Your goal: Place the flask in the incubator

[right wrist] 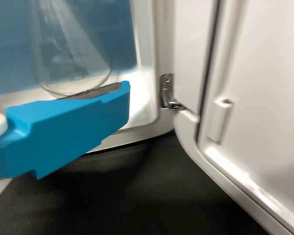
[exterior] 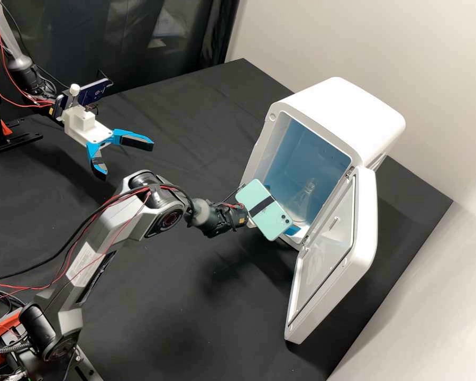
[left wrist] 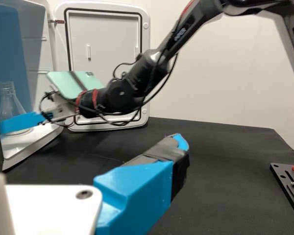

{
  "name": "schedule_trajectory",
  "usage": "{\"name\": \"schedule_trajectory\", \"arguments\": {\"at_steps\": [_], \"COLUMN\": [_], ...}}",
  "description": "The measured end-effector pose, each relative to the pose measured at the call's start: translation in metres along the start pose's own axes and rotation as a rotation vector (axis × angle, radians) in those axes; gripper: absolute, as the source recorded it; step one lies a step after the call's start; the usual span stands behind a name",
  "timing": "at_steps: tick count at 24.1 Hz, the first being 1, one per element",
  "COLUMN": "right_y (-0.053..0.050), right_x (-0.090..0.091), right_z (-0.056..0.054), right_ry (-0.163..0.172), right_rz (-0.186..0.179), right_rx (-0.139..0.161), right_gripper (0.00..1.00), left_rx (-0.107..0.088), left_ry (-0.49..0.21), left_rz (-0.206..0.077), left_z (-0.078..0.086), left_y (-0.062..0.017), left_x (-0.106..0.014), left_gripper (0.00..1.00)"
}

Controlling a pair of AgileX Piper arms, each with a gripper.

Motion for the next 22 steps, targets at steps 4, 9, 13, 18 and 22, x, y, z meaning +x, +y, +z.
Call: {"name": "schedule_trajectory", "arguments": {"at_steps": [4,9,13,18,22], "right_y": [0.011,0.016,0.019,0.024,0.035], "right_x": [-0.029,-0.08,-0.126,-0.168,-0.199], "right_z": [0.005,0.016,0.031,0.04,0.05], "right_ry": [0.04,0.121,0.176,0.182,0.187], "right_rz": [0.046,0.131,0.196,0.165,0.184], "right_rx": [0.002,-0.024,-0.03,0.026,0.138], "right_gripper": [1.0,1.0,1.0,1.0,1.0], "left_rx": [0.005,0.021,-0.009,-0.03,-0.03], "left_ry": [0.015,0.036,0.055,0.073,0.073], "left_rz": [0.014,0.055,0.122,0.136,0.136], "left_z": [-0.003,-0.005,-0.007,-0.01,-0.01], "left_y": [0.0034,0.0132,0.0276,0.0294,0.0294], "left_x": [-0.002,-0.007,-0.014,-0.015,-0.015], "left_gripper": [1.0,1.0,1.0,1.0,1.0]}}
